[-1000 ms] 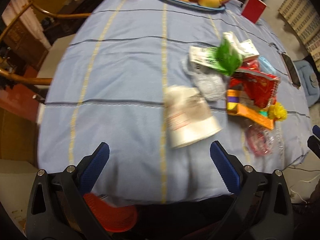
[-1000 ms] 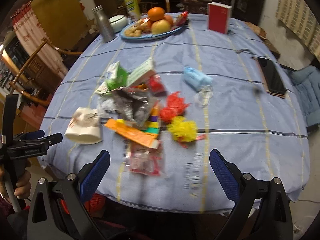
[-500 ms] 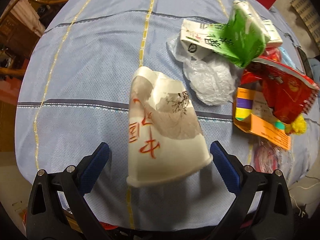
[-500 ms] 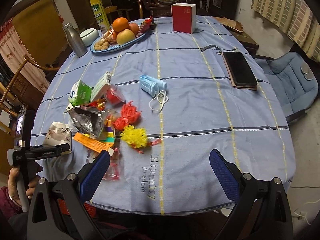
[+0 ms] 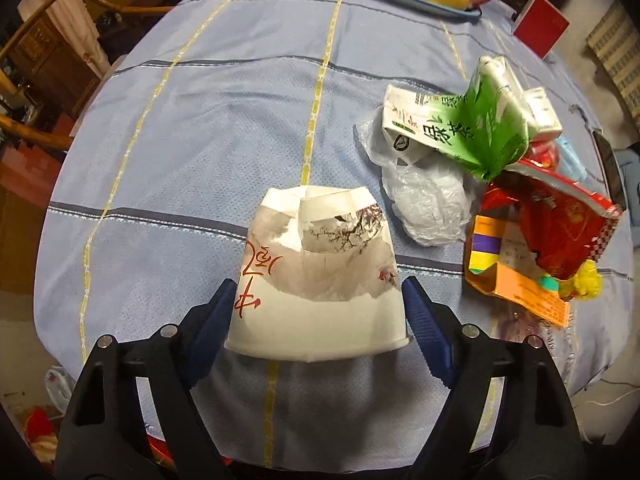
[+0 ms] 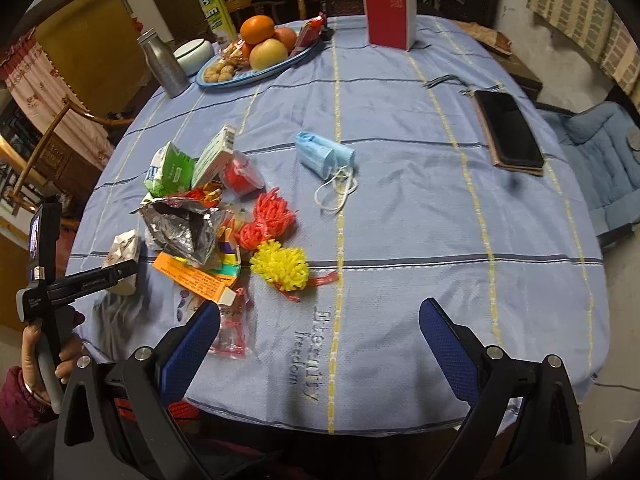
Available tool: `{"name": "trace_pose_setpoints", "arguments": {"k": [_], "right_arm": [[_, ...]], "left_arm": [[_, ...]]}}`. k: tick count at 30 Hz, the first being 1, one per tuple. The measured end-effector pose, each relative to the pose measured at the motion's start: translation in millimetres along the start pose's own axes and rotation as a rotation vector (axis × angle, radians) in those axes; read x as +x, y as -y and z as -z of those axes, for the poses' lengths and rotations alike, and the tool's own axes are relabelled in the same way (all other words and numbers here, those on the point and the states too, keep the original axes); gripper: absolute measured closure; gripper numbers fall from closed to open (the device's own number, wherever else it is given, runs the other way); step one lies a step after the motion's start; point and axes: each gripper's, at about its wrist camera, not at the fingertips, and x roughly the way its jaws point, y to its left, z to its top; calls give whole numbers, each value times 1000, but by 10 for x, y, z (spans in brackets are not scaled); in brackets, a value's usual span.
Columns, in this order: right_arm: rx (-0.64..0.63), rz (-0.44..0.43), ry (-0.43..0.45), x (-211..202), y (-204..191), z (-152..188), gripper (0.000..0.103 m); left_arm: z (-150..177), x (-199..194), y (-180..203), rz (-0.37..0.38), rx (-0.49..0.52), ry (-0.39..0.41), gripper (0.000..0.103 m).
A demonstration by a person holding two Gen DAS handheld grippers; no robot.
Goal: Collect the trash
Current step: 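Grasp the yellow pom-pom flower with the right tool while the left tool holds the cup, then carry both items to the red wastebasket and open the left tool over it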
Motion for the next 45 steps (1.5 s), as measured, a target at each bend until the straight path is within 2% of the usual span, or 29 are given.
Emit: {"name": "trace_pose_setpoints", "arguments": {"k": [6,9,14,18,20,21,22,27,31,34,38,41,45], "right_arm": [[-7,-46,2,210,77,-74,6],[-34,-70,-35,413,53,-116,14],[-101,-109,-76,697,-134,-195,18],[-113,-100,-115,913,-195,-228,18],[-121,-98,-123,959,-194,-208,39],[-115,-126,-121,950,-175,-194,67],[-104,-153,-105,907,-144,-189,77],[-120,-189,83,317,-83,-210,78],[-119,-227,156,-76,-50,-249,78],[-148,-247,177,-214,-88,-265,78],[-218,-280,185,-304,-218,-324,78],[-280,-324,175,-312,-410,-339,78],[-393,-403,131,-222,-822,-382,78]], "left_arm": [[95,-390,-11,7,-22,66,23],[86,-572,-60,8,-51,99,23],[161,-814,-231,-29,-106,134,23],[302,-949,-404,-58,-168,145,23],[355,-972,-429,-62,-183,144,23],[361,-977,-419,-62,-185,144,23],[367,-977,-403,-62,-185,143,23],[312,-958,-222,-37,-149,146,23],[229,-953,-41,-4,-119,161,23],[214,-977,58,13,-114,176,23],[277,-1020,29,-2,-139,187,23],[405,-1086,-144,-26,-205,193,23],[732,-1204,-538,-91,-339,193,23]]}}
